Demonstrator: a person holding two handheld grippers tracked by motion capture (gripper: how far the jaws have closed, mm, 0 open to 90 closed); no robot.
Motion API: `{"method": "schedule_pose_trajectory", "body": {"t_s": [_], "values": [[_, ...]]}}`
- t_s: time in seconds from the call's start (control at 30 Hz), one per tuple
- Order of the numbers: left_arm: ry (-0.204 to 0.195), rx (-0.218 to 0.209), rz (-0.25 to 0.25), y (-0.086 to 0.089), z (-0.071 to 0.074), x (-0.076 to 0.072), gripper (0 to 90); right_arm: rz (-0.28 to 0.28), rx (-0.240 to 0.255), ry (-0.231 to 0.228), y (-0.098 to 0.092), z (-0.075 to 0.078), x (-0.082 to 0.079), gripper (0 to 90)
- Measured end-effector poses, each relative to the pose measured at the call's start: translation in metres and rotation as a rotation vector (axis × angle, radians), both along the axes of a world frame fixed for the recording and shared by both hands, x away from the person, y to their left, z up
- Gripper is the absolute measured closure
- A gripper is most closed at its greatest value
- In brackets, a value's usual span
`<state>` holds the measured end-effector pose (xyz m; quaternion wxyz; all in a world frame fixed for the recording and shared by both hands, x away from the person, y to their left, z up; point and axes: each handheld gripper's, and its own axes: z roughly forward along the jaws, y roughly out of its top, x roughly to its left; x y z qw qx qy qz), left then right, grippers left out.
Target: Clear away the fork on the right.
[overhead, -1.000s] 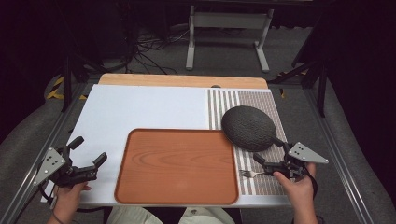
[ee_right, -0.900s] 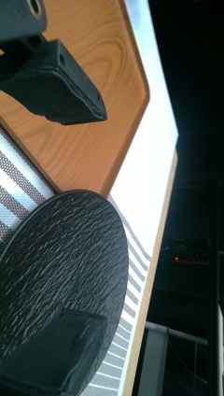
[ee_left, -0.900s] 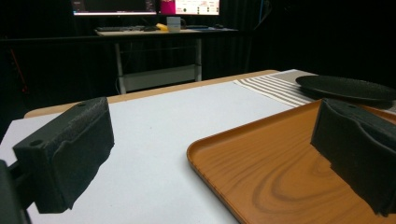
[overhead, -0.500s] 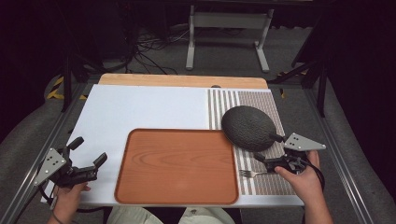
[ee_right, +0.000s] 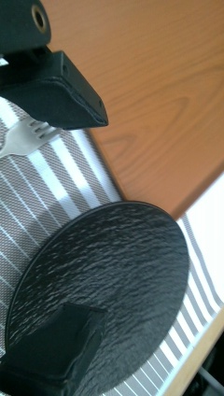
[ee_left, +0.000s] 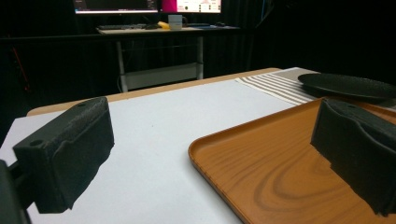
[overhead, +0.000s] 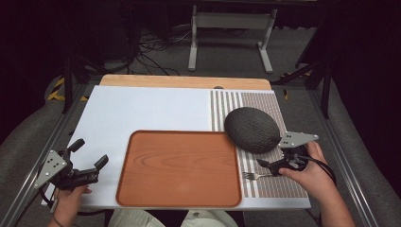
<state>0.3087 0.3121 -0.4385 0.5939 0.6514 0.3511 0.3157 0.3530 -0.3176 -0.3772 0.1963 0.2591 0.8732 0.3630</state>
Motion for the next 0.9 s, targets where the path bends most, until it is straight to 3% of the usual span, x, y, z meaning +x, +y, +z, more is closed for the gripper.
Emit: {"method": "schedule_pose_trajectory", "body": {"t_s": [0.27,0.4,0.53,0.9], "values": [[0.001,0.000,0.001,0.000,0.000,0.000,0.0,0.028,-0.096,0.051,0.004,0.003,0.003,11.4],[0.001,0.001,0.001,0.000,0.000,0.000,0.0,0.037,-0.139,0.117,0.005,0.003,0.003,15.8],[0.001,0.000,0.001,0.000,0.000,0.000,0.0,0.071,-0.193,0.136,0.007,0.001,0.005,17.3],[0.002,-0.001,0.001,0.000,0.000,0.000,0.0,0.137,-0.263,0.167,0.015,0.001,0.008,18.6]]}}
